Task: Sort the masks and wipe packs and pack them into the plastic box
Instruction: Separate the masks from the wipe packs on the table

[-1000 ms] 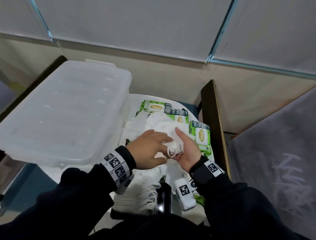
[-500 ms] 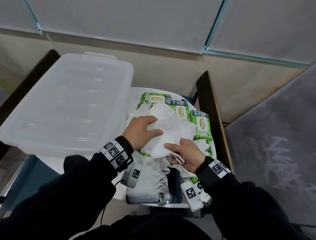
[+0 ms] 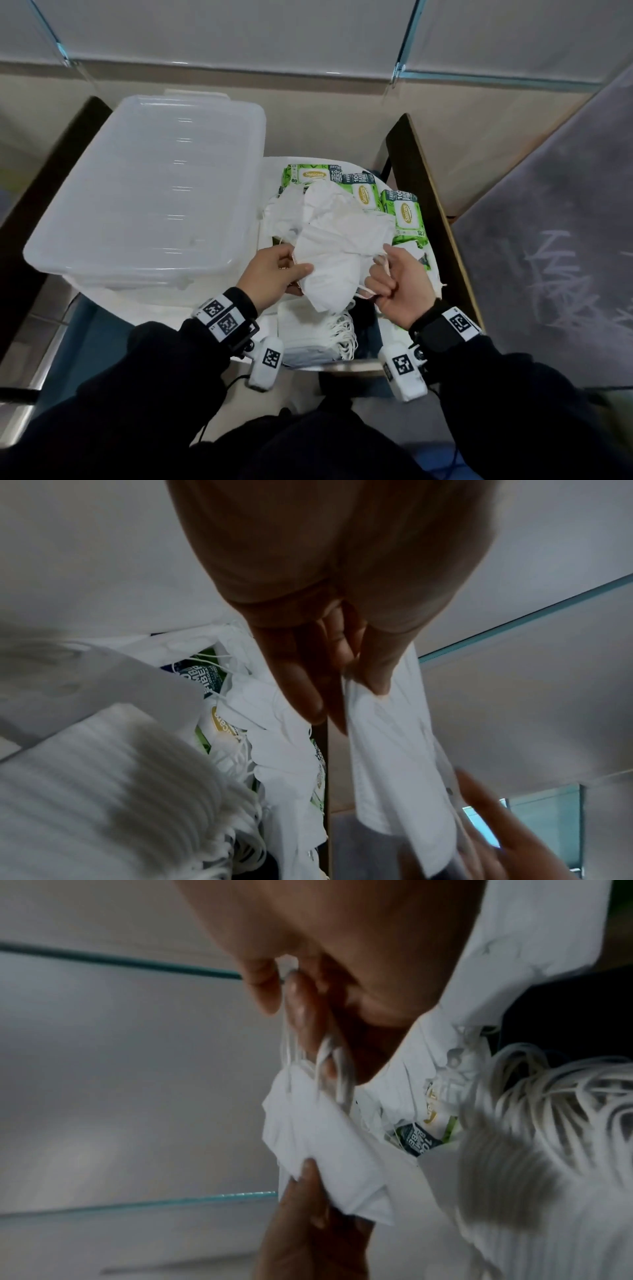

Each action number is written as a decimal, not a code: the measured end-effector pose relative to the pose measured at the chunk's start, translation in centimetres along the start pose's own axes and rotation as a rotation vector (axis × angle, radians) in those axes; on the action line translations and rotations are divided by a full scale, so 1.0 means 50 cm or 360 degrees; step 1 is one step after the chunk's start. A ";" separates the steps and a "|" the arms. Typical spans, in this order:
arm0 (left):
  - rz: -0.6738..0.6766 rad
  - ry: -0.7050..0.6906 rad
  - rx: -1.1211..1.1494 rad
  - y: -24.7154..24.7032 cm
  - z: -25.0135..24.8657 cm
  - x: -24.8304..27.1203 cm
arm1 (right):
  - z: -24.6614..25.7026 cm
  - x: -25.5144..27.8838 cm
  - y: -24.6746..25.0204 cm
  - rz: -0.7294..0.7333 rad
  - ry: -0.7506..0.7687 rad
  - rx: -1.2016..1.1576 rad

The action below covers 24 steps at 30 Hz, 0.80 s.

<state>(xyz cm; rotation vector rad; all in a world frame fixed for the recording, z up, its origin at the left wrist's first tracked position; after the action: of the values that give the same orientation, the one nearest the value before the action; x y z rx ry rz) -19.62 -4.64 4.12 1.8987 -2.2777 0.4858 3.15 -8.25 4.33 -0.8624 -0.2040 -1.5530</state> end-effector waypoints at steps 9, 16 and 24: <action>-0.0082 -0.0015 0.0198 0.023 -0.013 0.030 | -0.032 0.019 -0.030 -0.0056 0.0287 0.1003; 0.0023 -0.0113 -0.0170 0.020 -0.027 0.031 | -0.041 0.036 -0.027 -0.0070 0.0389 0.1109; 0.0347 -0.0417 -0.0866 0.004 -0.054 0.042 | -0.077 0.029 -0.007 -0.0024 0.0491 0.1562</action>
<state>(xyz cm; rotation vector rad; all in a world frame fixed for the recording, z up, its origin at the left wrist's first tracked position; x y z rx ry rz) -20.52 -5.69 7.27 1.5199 -2.4479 -0.3598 1.39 -11.58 2.68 0.1482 -0.6728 -1.3382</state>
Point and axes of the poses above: each hand's wrist, its own x-axis away from the middle knuckle, its own y-axis out of the back of the hand, z = x × y, the point moved 6 cm from there along -x, towards the middle knuckle, and after that the axes turned 15 degrees about x, right-handed, at the moved point
